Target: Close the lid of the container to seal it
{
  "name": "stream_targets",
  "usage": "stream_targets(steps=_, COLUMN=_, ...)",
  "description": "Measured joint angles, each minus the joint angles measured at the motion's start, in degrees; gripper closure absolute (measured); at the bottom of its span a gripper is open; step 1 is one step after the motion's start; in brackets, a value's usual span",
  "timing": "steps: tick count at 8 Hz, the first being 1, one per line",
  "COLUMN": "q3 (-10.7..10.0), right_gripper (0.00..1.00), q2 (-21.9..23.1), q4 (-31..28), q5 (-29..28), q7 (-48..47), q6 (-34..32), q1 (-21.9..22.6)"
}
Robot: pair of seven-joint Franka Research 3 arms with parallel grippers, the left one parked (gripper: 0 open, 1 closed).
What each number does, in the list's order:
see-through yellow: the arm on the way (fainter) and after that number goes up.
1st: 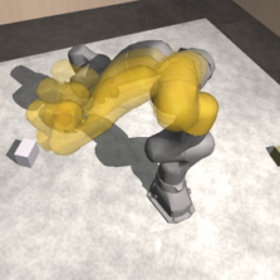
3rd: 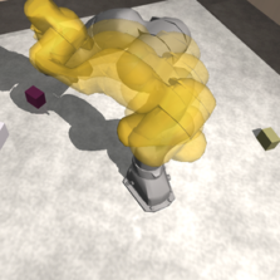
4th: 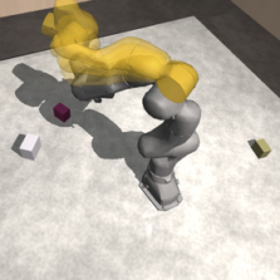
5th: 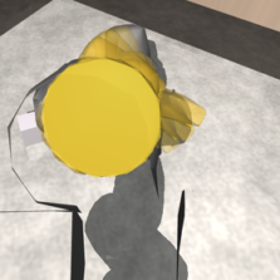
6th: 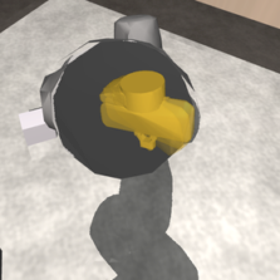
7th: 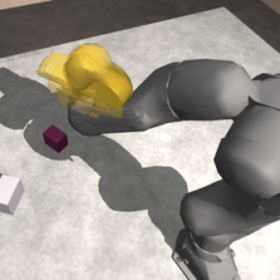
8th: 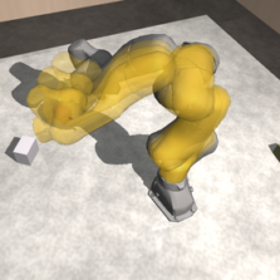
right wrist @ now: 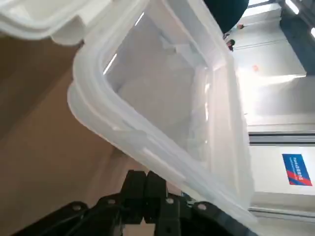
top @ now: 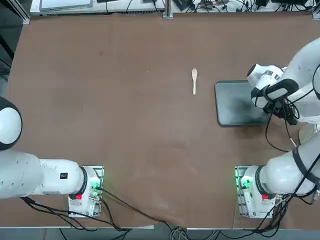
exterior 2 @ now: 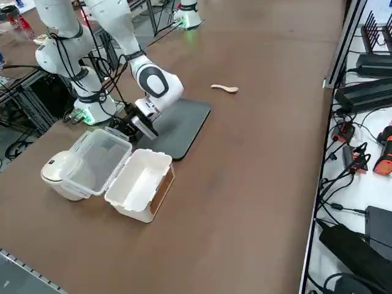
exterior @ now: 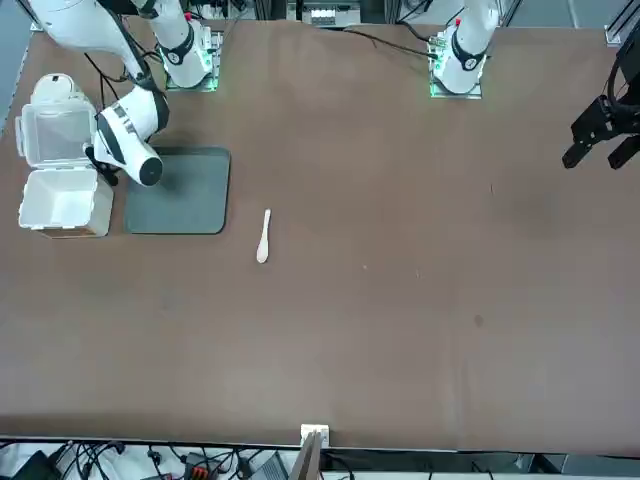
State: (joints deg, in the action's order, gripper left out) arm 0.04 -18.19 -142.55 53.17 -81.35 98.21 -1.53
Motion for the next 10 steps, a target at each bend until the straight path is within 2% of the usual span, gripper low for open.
stream_targets(steps=6, q3=0.2, right_gripper=0.98, q2=0.6, q4=4.3, q5=1.9, q7=7.1, q6=-7.1, q1=2.6)
stream_targets(steps=8, q3=0.3, right_gripper=0.98, q2=1.6, q4=9.9, q5=2.2, q7=14.4, q6=-10.9, q1=3.9)
stream_targets(steps=10, q3=0.3, right_gripper=0.98, q2=2.3, q4=20.5, q5=-0.3, q7=25.1, q6=-13.5, q1=4.6)
